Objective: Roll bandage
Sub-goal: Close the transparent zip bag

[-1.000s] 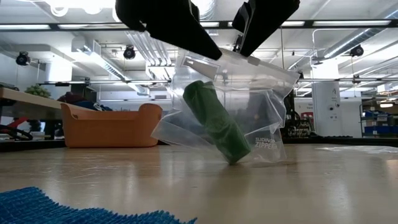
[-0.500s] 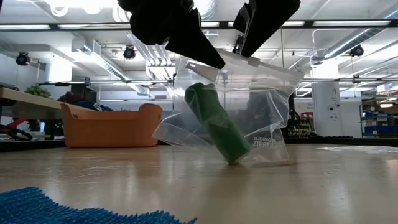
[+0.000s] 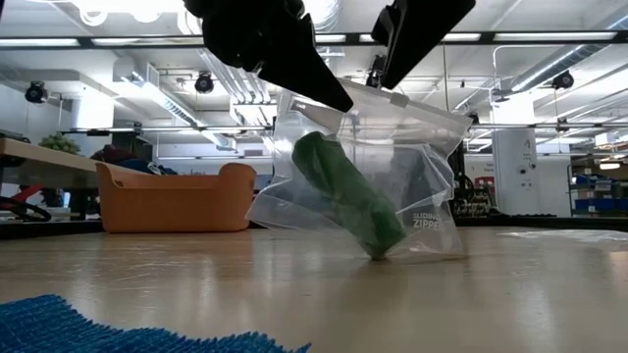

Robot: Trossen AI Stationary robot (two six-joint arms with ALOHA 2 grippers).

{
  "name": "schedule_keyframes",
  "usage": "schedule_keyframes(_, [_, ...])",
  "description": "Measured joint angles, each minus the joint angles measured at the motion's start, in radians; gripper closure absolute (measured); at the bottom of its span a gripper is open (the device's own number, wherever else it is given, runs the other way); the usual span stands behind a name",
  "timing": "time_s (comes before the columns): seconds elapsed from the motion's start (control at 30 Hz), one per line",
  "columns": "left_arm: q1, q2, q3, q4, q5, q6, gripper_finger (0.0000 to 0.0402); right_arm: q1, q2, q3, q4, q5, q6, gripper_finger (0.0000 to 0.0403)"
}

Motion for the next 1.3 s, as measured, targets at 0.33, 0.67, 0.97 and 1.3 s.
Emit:
schedule_keyframes(0.33, [-0.001,0.000,0.025,-0.021,0.004,-0.028,0.0401,0.000,0.000,-0.021,0.009,0.033,-0.005,0.0318])
schedule_keyframes(0.67, [-0.001,-0.001,0.028,-0.026,0.028,-0.034,0.0401,-0.001,0.000,-0.032,0.004,0.036,-0.005,0.0350])
schedule_keyframes(0.97, [-0.002,-0.002,0.028,-0.027,0.027,-0.030,0.0401,0.000,0.000,-0.032,-0.037,0.036,-0.002,0.0376])
schedule_keyframes(1.3, [-0.003,-0.002,0.028,-0.035,0.031,-0.030,0.0401,0.002,0.000,-0.033,-0.100,0.025,0.032,0.0361])
